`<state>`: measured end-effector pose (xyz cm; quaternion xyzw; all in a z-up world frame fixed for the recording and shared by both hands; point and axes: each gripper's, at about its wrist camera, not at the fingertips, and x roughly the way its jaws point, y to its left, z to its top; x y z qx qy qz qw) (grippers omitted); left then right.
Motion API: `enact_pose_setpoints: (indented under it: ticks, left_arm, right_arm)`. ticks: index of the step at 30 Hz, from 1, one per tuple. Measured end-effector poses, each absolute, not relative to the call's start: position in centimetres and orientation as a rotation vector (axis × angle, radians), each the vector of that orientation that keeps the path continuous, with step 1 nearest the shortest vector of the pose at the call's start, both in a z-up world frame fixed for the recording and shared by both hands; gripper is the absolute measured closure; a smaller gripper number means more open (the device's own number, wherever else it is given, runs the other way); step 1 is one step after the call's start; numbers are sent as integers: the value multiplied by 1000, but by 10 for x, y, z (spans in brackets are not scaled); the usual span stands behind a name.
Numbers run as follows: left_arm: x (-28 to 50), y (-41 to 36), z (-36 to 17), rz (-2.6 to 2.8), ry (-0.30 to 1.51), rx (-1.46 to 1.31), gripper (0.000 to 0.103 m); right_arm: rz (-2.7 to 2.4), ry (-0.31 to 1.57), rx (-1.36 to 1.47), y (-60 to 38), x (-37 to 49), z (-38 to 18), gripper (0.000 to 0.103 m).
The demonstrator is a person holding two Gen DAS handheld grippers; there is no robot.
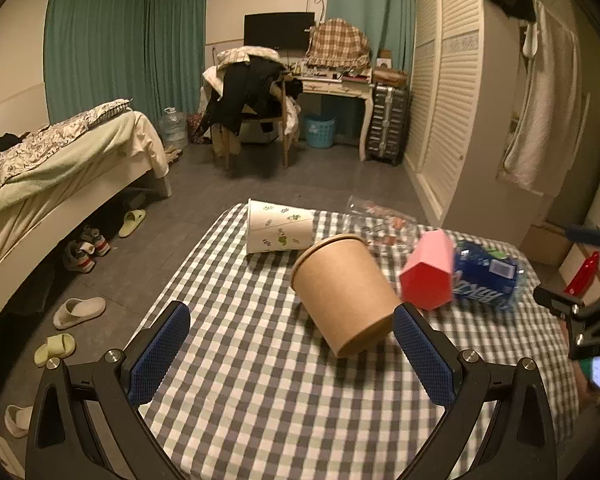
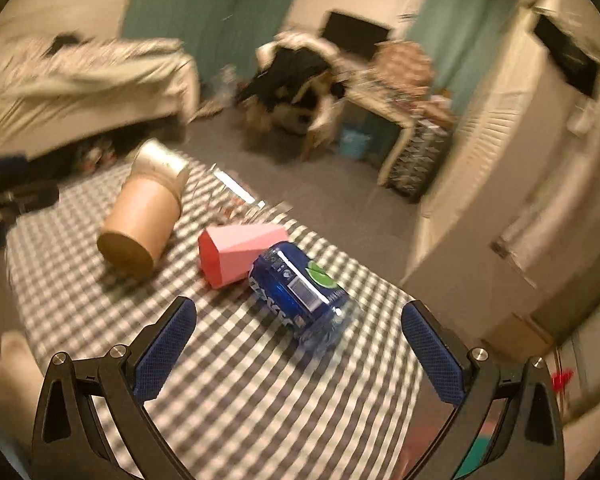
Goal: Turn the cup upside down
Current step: 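Reach the right tool to the lying blue bottle and grasp it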
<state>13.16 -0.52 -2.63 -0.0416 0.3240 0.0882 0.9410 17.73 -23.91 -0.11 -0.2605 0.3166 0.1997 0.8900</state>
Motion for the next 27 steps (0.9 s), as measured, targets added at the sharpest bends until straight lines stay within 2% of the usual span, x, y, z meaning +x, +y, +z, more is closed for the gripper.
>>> enact_pose_setpoints:
  ticks: [11,17,20,22,27]
  left_arm:
    - [159,-4,-47,200,707,-92,0]
    - [162,-2,-50,192,719,-94,0]
    - [161,0,-49,191,721,-93,0]
    - [159,1,-47,189,719,-90,0]
    - [145,7,-34,174,689,-119,0]
  right_arm:
    - [607,951,-808,-205,282,-58,0]
    - [659,1088,-868,-188,292,-100,2]
    - [609,1107,-894,-185,290,-112,15]
    - [569,1094,-894,-187,286,-105,34]
    - [476,1118,-801,-201,261,-70,35]
